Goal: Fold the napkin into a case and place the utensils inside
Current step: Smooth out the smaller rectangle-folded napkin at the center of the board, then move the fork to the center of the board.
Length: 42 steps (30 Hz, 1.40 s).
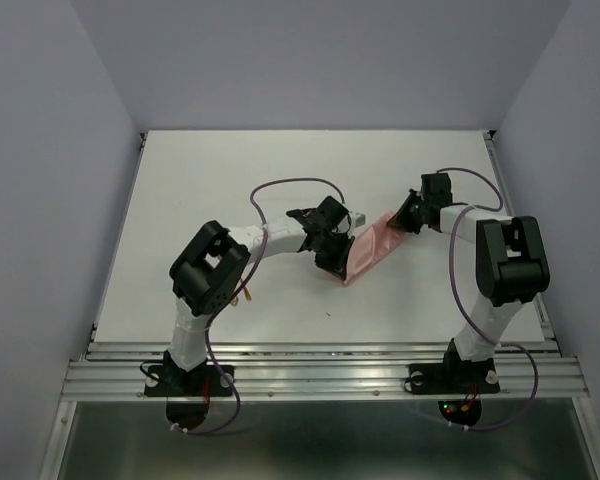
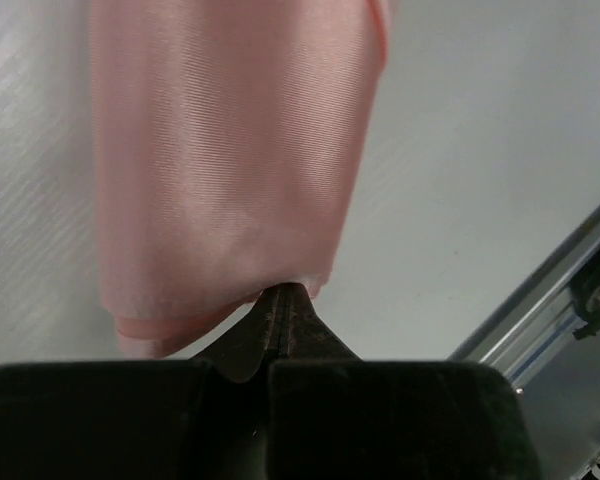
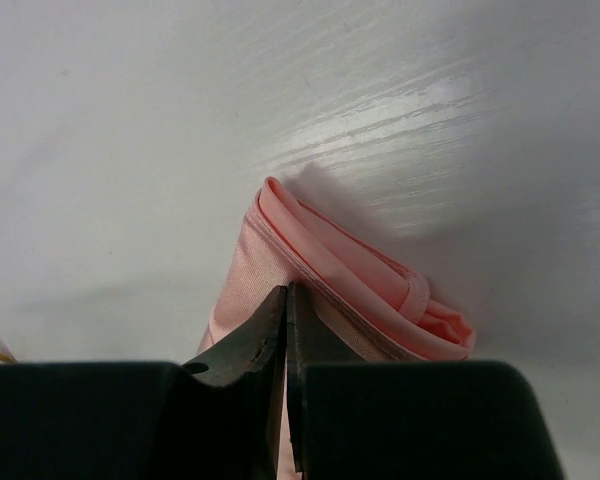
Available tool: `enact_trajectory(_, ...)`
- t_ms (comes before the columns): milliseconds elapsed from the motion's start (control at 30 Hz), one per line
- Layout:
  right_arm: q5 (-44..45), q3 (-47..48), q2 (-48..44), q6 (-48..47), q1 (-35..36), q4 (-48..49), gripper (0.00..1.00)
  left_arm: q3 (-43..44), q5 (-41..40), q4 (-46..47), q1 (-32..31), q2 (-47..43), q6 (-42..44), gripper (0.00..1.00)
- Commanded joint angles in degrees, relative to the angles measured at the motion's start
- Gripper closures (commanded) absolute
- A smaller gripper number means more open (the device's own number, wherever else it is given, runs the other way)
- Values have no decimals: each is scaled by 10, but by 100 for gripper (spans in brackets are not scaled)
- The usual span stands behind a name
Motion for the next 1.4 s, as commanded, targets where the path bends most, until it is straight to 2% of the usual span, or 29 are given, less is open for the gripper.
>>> enact_trajectory(0,30,-10,0,2,-3,14,93,-6,-22,-2,11,26,25,100)
enact_trajectory(200,11,-33,-15,5,-3,26,92,5,-29,-15,23,35,36,100)
enact_trajectory(333,-16,-19,-40,-4,-3,19,92,22,-31,-44,29,5,51,100)
enact_trajectory(433,-32,5,-74,-11,-3,0,88,41,-30,-69,41,-53,58,100)
enact_trajectory(500,-34,16,-102,-17,-3,-17,81,51,-35,-84,57,-74,57,100)
enact_trajectory(633,-35,28,-138,-31,-3,-39,68,43,-56,-99,128,-114,34,100)
enact_trajectory(767,-39,18,-167,-43,-3,-60,59,-8,-121,-121,220,-118,-25,94)
enact_trajectory(833,-39,10,-177,-46,-3,-63,56,-38,-149,-119,242,-125,-48,89)
enact_trajectory(900,-40,0,-191,-49,-3,-68,48,-87,-179,-108,266,-143,-80,68)
enact_trajectory(933,-41,0,-194,-50,-3,-70,46,-101,-184,-102,272,-150,-90,67)
enact_trajectory(967,-43,-6,-198,-50,-3,-72,46,-116,-190,-98,276,-163,-99,57)
enact_trajectory(1067,-52,-13,-201,-53,-3,-75,39,-159,-236,-90,283,-181,-130,38)
enact_trajectory(1100,-53,-14,-200,-53,-3,-75,39,-166,-236,-84,284,-184,-134,34)
enact_trajectory(1367,-58,-27,-190,-53,-3,-76,37,-198,-290,-73,284,-173,-144,33)
